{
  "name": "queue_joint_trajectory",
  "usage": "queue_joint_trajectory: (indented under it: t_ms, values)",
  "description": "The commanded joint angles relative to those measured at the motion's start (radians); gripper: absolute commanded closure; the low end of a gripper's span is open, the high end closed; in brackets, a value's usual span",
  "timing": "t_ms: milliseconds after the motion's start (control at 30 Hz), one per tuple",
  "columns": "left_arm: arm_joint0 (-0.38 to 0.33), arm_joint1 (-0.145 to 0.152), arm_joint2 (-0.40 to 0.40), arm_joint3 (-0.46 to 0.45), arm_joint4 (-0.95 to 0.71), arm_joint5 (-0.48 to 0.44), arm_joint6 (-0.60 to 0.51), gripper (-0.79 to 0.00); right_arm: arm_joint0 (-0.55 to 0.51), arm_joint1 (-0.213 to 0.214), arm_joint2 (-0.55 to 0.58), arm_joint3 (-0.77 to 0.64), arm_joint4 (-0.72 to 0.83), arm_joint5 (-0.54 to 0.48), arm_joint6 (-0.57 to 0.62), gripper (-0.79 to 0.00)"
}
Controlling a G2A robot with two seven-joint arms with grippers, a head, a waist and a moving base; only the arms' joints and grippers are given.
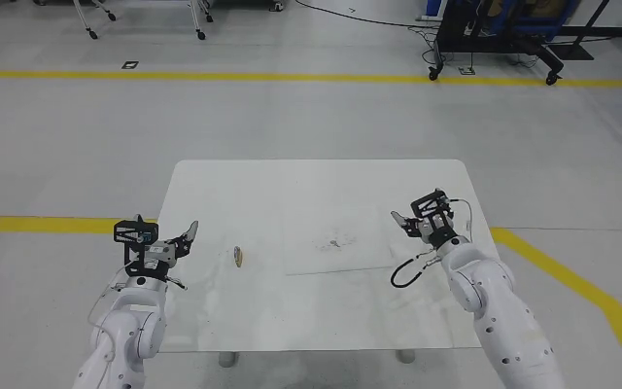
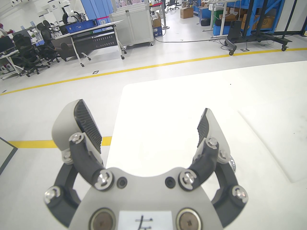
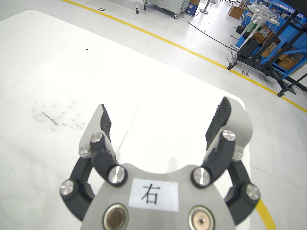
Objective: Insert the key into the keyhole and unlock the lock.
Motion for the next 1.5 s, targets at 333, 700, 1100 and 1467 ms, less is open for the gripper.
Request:
queue_joint_trajectory:
  t_ms: [333,700,1100,1467]
  values:
    - [0.000,0.000,0.000,0.000,0.000,0.000,0.000,-0.785,0.236,-0.007,-0.151,0.342,0.261,-0.645,0.115,-0.785]
    - [0.000,0.000,0.000,0.000,0.000,0.000,0.000,-0.785,0.481,-0.057,-0.375,0.583,0.139,-0.668,0.138,-0.379]
    - [0.000,0.000,0.000,0.000,0.000,0.000,0.000,-0.785,0.594,-0.101,-0.528,0.707,0.037,-0.684,0.086,-0.262]
    - [0.000,0.000,0.000,0.000,0.000,0.000,0.000,-0.785,0.617,-0.116,-0.576,0.750,0.005,-0.698,-0.019,0.000]
